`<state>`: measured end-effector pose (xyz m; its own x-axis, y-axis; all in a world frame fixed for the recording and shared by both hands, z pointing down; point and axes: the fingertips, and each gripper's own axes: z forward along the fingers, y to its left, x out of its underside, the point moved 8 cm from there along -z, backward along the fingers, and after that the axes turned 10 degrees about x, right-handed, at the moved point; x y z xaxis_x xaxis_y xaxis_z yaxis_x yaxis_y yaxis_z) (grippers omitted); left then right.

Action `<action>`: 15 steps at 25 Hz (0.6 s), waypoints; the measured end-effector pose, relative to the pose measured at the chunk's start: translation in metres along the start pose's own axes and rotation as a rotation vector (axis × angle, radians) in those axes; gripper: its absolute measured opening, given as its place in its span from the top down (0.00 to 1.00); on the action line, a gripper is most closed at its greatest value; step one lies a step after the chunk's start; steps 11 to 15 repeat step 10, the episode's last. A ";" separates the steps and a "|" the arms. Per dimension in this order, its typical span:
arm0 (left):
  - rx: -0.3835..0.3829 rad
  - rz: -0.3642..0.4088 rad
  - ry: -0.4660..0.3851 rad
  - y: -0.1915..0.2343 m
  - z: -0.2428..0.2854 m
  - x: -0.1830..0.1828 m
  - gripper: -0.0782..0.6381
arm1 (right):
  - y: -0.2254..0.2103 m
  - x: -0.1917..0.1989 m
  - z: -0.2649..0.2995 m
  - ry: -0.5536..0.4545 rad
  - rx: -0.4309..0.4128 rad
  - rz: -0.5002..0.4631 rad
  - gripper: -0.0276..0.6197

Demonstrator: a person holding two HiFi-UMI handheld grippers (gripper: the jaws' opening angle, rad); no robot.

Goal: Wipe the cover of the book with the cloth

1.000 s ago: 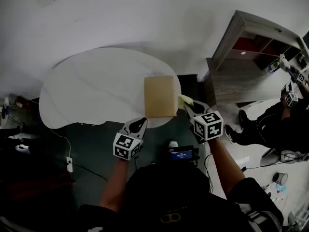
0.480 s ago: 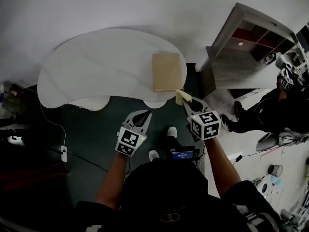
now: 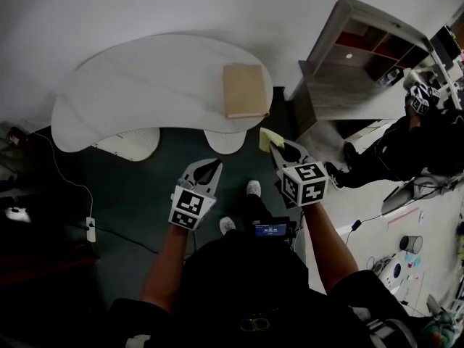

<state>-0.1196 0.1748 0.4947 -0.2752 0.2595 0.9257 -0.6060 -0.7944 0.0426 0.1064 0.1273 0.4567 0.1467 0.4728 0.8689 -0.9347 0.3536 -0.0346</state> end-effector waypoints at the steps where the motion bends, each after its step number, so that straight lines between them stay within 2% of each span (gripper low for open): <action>1: 0.001 -0.001 -0.007 -0.002 -0.001 0.000 0.88 | 0.001 0.001 -0.003 -0.004 0.001 -0.003 0.82; 15: 0.033 0.006 -0.044 -0.016 -0.004 -0.005 0.88 | 0.010 0.006 -0.021 -0.030 -0.002 -0.002 0.82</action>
